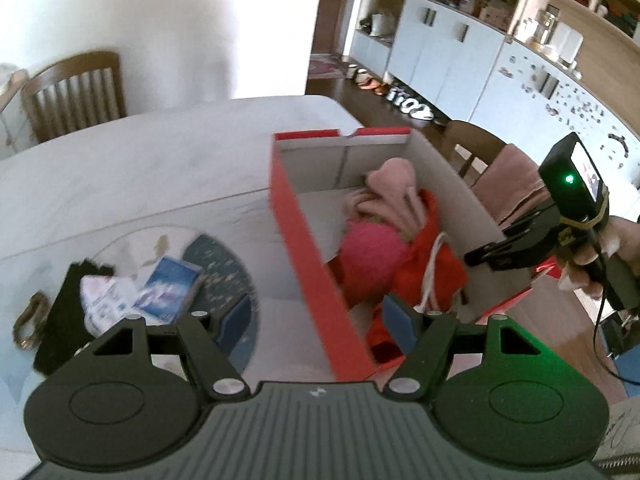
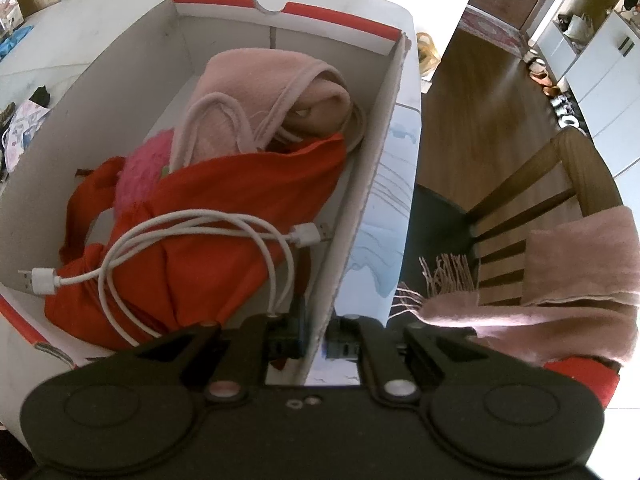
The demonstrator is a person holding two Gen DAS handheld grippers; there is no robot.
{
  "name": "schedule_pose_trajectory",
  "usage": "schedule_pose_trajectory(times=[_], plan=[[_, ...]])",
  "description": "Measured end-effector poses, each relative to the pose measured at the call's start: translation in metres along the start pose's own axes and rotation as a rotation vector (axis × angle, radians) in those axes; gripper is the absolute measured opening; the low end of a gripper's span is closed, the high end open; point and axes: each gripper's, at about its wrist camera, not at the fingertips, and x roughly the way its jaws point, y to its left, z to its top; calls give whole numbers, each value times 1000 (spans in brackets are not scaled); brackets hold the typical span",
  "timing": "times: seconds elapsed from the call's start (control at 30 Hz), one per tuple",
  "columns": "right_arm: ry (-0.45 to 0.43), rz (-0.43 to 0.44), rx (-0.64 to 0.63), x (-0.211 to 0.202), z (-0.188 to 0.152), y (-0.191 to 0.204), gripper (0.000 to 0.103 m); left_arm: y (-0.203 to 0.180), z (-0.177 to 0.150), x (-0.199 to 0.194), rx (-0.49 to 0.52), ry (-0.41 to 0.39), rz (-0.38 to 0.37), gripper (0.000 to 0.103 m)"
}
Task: Organize objects
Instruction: 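Return the left tool to the table above the white plush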
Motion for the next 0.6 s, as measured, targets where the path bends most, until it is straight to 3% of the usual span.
schedule_pose_trajectory(times=[0.27, 0.43, 0.6], plan=[[12, -35, -68, 0, -7, 6, 7, 59, -35, -17, -77, 24, 63, 79], [16, -47, -46, 0, -8, 6, 8, 105, -58, -14, -158, 47, 146, 85], [20, -65, -38, 1, -8, 8, 8, 139, -67, -2, -203, 47, 252, 99]])
